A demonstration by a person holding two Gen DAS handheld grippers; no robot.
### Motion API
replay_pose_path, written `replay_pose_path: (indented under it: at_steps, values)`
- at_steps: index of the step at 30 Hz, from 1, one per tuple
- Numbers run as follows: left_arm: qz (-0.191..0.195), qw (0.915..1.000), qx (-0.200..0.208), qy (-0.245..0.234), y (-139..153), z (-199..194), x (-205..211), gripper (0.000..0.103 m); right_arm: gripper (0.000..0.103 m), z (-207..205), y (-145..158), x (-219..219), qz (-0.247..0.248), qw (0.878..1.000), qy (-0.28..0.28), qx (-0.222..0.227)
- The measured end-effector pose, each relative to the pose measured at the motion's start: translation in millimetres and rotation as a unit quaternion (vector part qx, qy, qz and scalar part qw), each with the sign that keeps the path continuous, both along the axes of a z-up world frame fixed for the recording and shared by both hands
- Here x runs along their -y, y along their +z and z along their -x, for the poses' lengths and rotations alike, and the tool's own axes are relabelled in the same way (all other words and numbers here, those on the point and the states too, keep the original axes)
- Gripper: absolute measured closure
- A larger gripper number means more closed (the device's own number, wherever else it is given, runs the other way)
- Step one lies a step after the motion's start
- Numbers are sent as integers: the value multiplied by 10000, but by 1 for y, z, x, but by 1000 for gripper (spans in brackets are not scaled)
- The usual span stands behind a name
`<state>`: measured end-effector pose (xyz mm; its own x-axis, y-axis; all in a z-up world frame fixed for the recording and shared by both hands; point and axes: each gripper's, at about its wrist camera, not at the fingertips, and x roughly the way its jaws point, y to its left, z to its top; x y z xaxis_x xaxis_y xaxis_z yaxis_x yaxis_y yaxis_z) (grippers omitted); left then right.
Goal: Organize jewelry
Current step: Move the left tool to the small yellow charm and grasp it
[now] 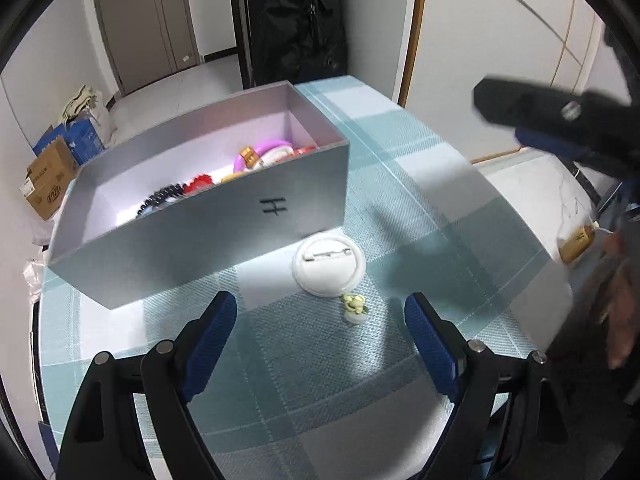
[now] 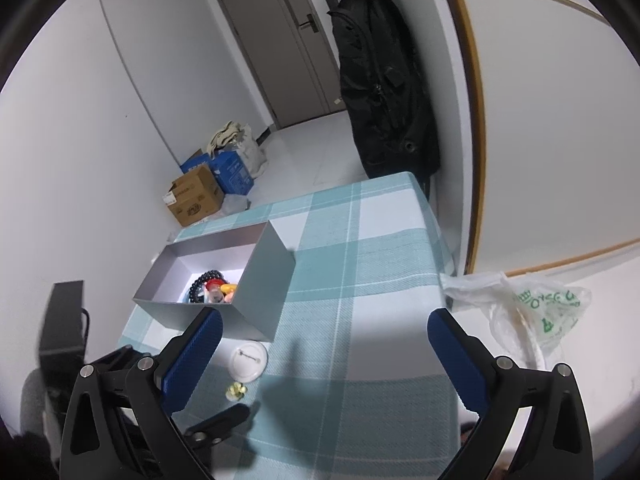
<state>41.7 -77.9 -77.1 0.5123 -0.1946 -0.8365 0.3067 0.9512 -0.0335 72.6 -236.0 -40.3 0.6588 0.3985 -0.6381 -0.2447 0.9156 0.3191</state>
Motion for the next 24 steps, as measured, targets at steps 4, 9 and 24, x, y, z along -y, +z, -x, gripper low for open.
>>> replay_pose_path:
  at_steps: [4, 9, 24]
  values:
    - [68, 9999, -78, 16, -2, 3, 1, 27, 0, 5, 3, 6, -62, 9999, -86, 24]
    - [91, 9999, -99, 104, 1, 3, 1, 44, 0, 10, 6, 8, 164, 9996, -208, 95]
    - [984, 9946, -281, 184, 16, 6, -21, 97, 0, 7, -5, 2, 378, 9989, -241, -102]
